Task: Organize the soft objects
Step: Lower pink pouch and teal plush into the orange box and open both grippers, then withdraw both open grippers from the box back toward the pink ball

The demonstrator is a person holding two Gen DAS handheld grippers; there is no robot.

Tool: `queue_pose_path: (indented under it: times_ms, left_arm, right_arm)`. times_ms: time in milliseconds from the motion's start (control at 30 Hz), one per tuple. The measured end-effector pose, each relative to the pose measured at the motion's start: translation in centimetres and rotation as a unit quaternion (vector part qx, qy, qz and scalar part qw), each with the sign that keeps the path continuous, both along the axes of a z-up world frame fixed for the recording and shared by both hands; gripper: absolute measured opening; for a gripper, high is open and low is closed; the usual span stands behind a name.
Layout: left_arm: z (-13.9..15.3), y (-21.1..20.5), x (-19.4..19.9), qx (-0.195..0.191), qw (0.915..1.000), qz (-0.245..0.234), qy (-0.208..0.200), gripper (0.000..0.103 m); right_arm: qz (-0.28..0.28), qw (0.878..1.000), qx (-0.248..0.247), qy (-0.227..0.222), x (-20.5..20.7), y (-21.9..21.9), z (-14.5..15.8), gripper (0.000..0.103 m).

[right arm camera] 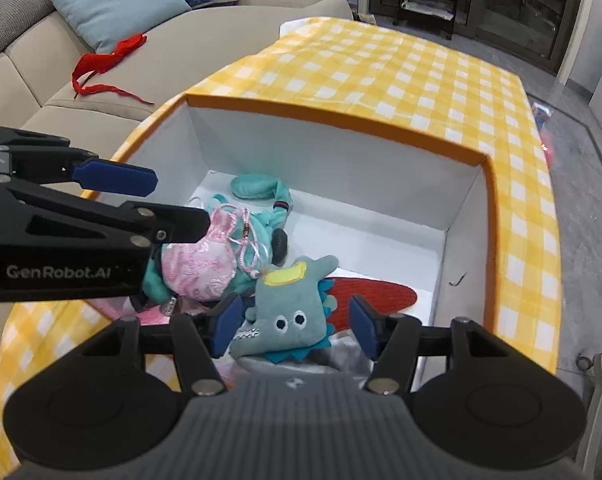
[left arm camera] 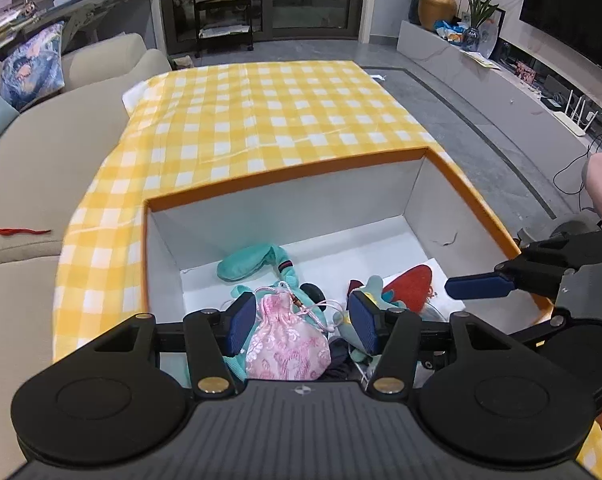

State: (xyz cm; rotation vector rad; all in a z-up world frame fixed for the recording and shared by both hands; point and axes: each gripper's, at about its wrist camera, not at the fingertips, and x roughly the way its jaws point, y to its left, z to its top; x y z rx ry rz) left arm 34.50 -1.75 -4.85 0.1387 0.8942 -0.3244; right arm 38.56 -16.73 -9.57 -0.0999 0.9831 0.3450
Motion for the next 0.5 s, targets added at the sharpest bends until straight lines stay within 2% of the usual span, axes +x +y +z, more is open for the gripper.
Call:
queue_pose_path:
  times_ms: [267, 367, 500]
  left_arm:
    - [4.2, 0.4, -6.2, 0.000, 0.9988, 0.000, -0.049, 0.063]
    - [5.5, 0.5, -9.5, -0.001, 0.9978, 0.002, -0.066, 0.063]
    - [6.7, 1.4, -13.7, -0.030, 0.9967, 0.010, -0.075, 0.063]
  right_arm:
    - [-0.030, 0.999, 0.010, -0.038, -5.0, -0.6, 4.5, 0.065]
    - [-0.035, 0.998, 0.015, -0.053, -8.3, -0.9, 5.9, 0.066]
    - [-0.046, 0.996, 0.025, -0.074, -13.6, -1.6, 7.2, 0.067]
